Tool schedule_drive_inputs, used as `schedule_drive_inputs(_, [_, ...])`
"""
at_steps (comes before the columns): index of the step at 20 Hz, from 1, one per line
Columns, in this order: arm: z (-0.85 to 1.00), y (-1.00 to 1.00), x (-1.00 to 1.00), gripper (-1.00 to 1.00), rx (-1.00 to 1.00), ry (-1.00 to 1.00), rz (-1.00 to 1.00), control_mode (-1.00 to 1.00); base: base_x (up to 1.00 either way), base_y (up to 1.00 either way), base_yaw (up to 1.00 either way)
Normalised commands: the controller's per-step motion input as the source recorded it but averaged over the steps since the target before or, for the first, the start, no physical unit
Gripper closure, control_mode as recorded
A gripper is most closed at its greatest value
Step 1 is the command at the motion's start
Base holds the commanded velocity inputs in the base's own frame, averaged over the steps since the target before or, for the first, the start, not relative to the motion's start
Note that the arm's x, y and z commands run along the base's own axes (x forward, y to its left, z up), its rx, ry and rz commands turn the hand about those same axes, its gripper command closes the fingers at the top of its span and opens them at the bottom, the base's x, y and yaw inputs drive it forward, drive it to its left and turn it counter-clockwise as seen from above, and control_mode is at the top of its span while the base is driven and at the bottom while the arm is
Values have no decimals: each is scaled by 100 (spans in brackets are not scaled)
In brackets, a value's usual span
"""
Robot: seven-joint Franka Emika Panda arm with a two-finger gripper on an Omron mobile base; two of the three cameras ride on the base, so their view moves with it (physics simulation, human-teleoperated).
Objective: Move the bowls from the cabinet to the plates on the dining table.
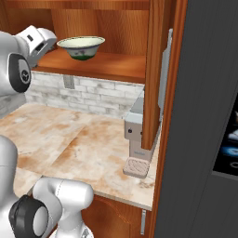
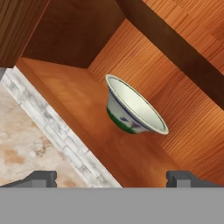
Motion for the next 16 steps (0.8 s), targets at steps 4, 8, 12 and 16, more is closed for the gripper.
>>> schedule_drive_inputs(4, [-9, 6, 26, -100, -3, 0, 0, -100, 0, 0, 0])
schedule_drive_inputs(8, [-7, 6, 25, -100, -2, 0, 0, -100, 0, 0, 0])
schedule_drive_inputs(12, [-2, 5, 24, -100, -2, 0, 0, -100, 0, 0, 0])
schedule_drive_inputs(16, [0, 7, 25, -100, -1, 1, 0, -100, 0, 0, 0])
